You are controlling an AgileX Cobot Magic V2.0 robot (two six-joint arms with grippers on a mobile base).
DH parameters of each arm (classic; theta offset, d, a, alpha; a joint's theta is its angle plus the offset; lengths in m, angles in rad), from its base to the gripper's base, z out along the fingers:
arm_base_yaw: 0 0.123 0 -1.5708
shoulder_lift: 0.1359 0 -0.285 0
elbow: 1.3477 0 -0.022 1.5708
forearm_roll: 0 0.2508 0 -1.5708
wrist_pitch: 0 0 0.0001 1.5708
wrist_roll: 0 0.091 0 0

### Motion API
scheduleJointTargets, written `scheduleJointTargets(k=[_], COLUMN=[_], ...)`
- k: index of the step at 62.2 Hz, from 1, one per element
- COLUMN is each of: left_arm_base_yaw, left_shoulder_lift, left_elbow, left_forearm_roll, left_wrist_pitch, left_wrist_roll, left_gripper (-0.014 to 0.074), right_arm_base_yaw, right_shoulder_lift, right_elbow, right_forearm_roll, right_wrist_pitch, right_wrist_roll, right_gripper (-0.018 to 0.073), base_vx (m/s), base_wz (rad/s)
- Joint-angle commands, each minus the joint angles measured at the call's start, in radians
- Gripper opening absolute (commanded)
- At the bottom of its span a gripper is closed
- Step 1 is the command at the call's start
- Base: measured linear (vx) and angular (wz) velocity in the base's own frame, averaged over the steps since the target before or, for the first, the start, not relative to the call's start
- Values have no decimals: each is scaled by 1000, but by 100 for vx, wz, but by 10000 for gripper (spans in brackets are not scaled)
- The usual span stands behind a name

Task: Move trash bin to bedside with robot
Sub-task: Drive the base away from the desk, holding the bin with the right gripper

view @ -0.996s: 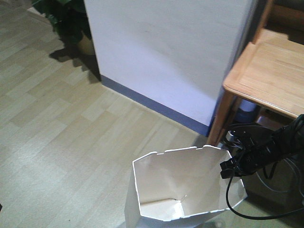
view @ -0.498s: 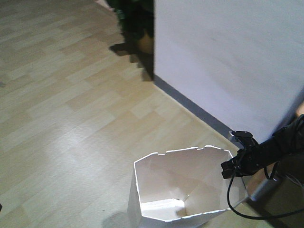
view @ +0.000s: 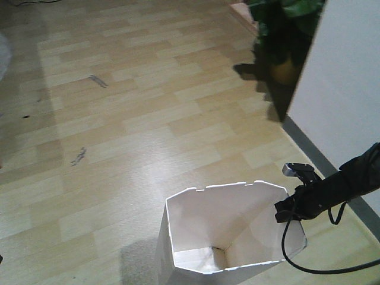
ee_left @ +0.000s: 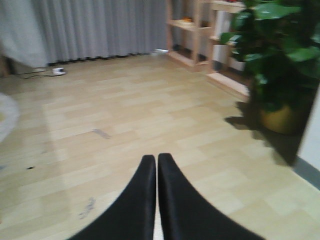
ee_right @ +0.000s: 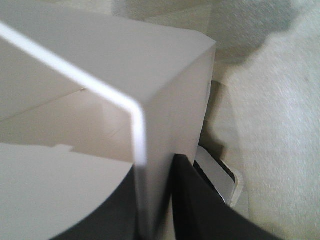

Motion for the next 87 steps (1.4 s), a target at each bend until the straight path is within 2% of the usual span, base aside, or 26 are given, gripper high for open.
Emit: scheduleJointTargets(k=[1,29,87], left_arm_base_yaw=[-6,-6,-6], left_shoulder_lift=[-10,-10,-10], left_elbow=[29,29,29], left_forearm_roll=[-4,-4,-4], left_wrist_pitch=[-74,-74,-74], left_wrist_roll=[-9,-9,-9], left_gripper=[-6,-6,-6], right_arm_base_yaw=[-4,-4,-4], right_shoulder_lift=[-76,-76,-76], right_elbow=[-4,-4,-4], right_forearm_roll=[35,35,35], right_wrist_pitch=[212,212,212], right_wrist_roll=[3,3,3], right_gripper=[-6,-6,-6], base_vx=[20,25,39], base_wz=[61,37,10])
